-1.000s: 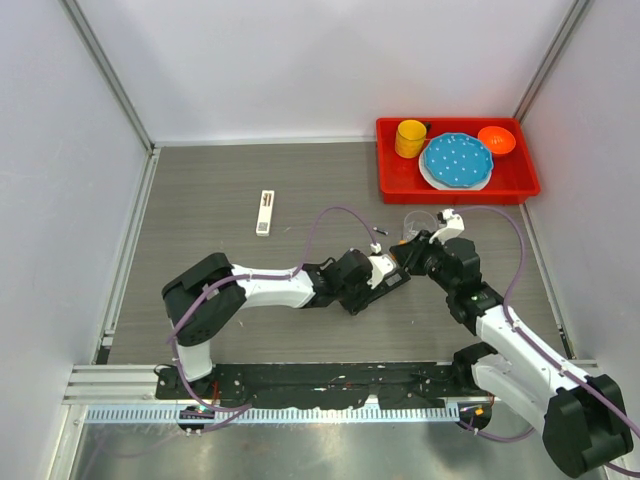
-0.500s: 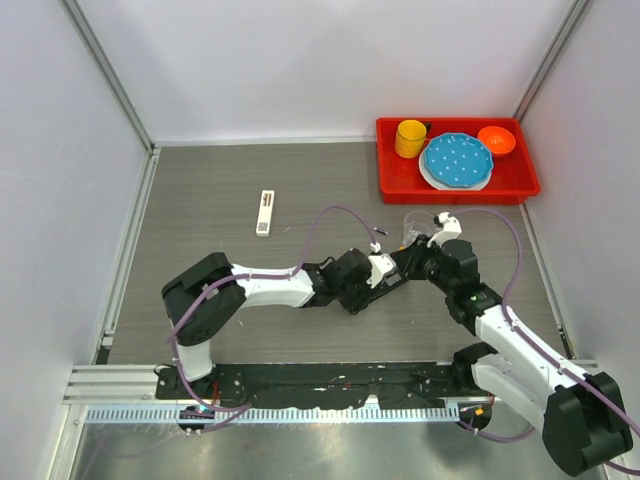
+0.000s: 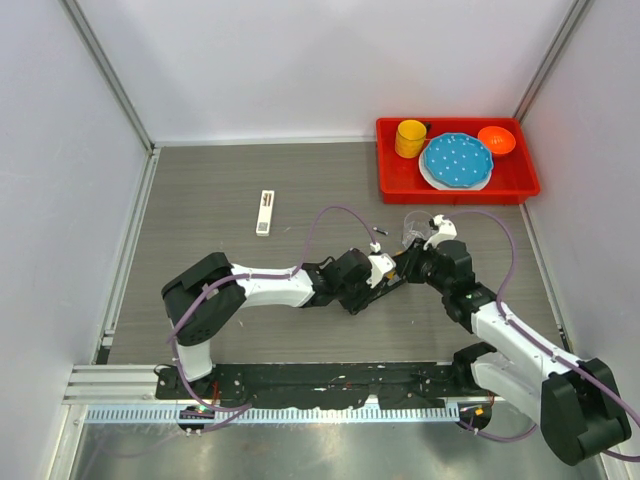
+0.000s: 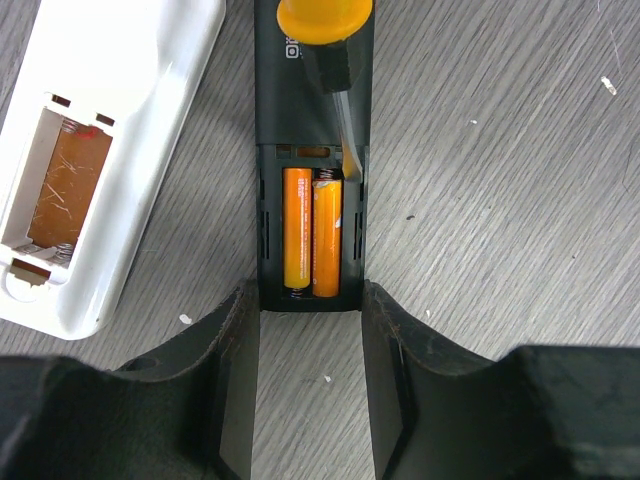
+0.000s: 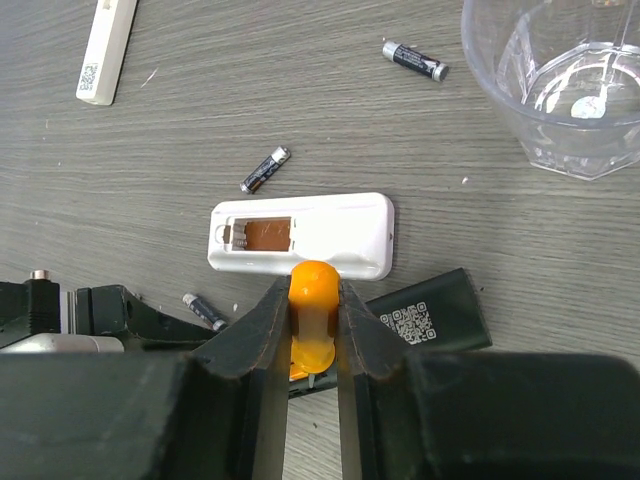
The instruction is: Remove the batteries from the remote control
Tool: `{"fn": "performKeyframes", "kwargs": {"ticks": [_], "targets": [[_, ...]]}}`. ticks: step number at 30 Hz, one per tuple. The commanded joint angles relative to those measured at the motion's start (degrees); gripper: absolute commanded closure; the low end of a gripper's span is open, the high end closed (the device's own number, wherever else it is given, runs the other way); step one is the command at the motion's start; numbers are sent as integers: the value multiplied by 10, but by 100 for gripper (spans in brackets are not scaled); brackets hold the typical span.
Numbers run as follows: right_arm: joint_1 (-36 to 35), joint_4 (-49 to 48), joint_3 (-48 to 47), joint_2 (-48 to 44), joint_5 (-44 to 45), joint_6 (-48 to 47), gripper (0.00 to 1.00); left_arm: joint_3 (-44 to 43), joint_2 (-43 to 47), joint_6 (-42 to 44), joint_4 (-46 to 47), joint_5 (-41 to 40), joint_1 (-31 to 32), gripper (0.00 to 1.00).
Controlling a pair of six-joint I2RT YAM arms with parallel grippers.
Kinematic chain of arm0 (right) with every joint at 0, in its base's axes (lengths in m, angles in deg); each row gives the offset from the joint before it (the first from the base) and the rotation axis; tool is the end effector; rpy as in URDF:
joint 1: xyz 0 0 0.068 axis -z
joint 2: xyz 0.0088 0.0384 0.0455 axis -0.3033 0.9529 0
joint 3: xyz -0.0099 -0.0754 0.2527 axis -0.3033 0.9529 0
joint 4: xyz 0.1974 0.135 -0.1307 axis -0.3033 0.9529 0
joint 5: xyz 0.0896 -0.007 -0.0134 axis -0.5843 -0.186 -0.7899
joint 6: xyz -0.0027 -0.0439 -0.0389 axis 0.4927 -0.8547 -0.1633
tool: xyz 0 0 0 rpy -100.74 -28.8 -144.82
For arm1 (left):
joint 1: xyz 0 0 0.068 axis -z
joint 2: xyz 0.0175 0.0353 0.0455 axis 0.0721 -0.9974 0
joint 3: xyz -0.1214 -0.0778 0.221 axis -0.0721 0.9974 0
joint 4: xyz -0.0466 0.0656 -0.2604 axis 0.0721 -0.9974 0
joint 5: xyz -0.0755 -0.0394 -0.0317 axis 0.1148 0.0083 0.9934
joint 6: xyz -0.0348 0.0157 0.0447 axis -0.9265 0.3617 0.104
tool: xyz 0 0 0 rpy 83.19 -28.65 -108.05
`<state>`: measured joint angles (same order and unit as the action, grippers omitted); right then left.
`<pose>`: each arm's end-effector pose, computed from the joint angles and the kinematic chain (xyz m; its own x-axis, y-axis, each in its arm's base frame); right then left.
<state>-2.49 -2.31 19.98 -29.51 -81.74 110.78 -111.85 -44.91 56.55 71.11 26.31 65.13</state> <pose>0.2042 0.0805 0.1756 -0.5744 0.2912 -0.7650 -0.1982 0.8573 0.4751 0.1868 -0.3385 0.1317 -0.4747 0.5884 -0.6546 0.8253 0.5559 -0.0989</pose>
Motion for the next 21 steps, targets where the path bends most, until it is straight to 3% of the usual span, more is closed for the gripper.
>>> {"fn": "performKeyframes", "kwargs": {"ticks": [1,11,21], "targets": [[-2,-42,5,3,2,-1,99,11,-17,-8,-58,9,-7,100],[-3,-53,12,-15,25,6,99,9,-21,-7,-61,13,-7,100],[-3,-89,24,30,23,17,99,3,-24,-7,-65,19,-7,100]]}}
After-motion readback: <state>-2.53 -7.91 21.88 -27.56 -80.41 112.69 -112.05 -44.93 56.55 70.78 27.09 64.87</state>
